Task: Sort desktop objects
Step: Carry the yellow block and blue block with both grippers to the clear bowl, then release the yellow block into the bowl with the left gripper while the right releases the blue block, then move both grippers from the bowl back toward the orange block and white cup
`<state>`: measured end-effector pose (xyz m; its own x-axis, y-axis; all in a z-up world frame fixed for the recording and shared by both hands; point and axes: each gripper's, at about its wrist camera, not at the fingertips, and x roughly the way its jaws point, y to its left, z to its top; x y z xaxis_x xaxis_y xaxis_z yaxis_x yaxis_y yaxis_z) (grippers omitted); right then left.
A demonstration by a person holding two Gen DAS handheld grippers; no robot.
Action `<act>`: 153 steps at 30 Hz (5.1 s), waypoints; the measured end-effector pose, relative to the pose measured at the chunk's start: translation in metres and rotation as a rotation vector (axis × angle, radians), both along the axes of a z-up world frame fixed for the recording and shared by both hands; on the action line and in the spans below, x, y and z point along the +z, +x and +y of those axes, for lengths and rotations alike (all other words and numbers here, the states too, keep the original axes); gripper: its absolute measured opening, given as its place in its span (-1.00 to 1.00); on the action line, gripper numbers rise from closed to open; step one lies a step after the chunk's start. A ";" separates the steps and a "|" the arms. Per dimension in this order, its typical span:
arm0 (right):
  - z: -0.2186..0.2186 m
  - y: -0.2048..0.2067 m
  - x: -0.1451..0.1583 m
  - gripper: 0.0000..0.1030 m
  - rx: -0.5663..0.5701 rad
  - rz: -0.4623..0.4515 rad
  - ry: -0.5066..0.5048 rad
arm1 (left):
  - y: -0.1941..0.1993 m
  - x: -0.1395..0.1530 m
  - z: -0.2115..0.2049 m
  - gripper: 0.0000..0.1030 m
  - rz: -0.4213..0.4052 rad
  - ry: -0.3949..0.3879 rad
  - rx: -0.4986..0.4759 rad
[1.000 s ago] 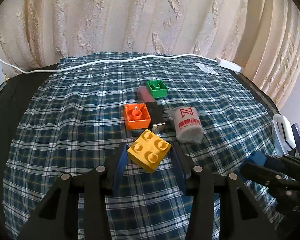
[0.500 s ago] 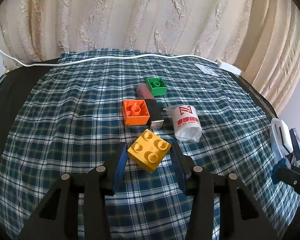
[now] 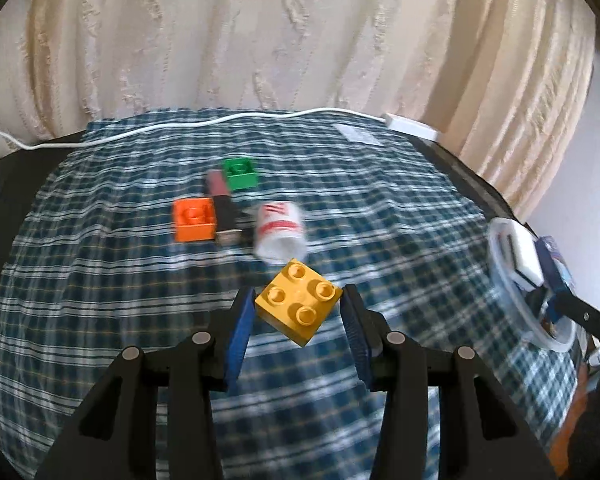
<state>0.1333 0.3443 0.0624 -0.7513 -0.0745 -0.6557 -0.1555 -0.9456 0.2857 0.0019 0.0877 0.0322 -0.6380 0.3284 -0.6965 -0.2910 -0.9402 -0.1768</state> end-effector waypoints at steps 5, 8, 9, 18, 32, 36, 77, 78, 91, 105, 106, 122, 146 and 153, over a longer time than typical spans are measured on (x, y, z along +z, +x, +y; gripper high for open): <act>0.018 0.011 0.002 -0.26 -0.040 0.010 0.010 | 0.010 0.005 0.027 -0.08 0.001 0.003 -0.059; 0.029 0.014 -0.001 -0.26 -0.059 0.002 0.009 | 0.013 0.007 0.040 -0.08 0.001 0.006 -0.084; 0.032 0.015 -0.003 -0.26 -0.065 -0.004 0.008 | 0.015 0.007 0.041 -0.08 0.000 0.008 -0.088; 0.053 0.022 -0.020 -0.26 -0.097 -0.044 -0.008 | 0.020 0.005 0.065 -0.08 -0.020 0.011 -0.131; 0.067 0.018 -0.033 -0.09 -0.102 -0.061 -0.047 | 0.025 0.003 0.095 -0.08 -0.028 -0.006 -0.176; 0.069 0.021 -0.032 0.17 -0.107 -0.046 -0.042 | 0.027 0.004 0.106 -0.08 -0.029 -0.010 -0.198; 0.087 0.035 -0.023 0.17 -0.133 0.015 -0.076 | 0.030 -0.006 0.219 0.31 -0.078 0.035 -0.463; 0.086 0.035 -0.023 0.17 -0.132 0.014 -0.075 | 0.030 -0.007 0.218 0.31 -0.081 0.037 -0.463; 0.073 0.029 -0.020 0.17 -0.105 0.013 -0.067 | 0.030 0.001 0.195 0.31 -0.064 0.056 -0.426; 0.040 0.016 -0.012 0.17 -0.044 0.021 -0.054 | 0.012 0.005 0.144 0.31 -0.047 0.056 -0.303; 0.037 0.014 -0.012 0.17 -0.040 0.020 -0.052 | 0.010 0.005 0.141 0.31 -0.046 0.056 -0.295; -0.015 -0.013 -0.015 0.17 0.082 -0.015 -0.039 | -0.024 0.007 0.052 0.30 -0.027 0.072 -0.099; -0.064 -0.042 -0.023 0.26 0.187 -0.048 -0.042 | -0.085 -0.014 -0.053 0.30 -0.052 0.015 0.188; -0.072 -0.049 -0.027 0.26 0.208 -0.057 -0.048 | -0.097 -0.023 -0.056 0.30 -0.057 -0.018 0.219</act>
<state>0.0839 0.2726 0.0354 -0.6781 -0.2563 -0.6889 0.0245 -0.9446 0.3274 -0.0947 0.0313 0.0091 -0.6522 0.1735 -0.7379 -0.0693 -0.9830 -0.1699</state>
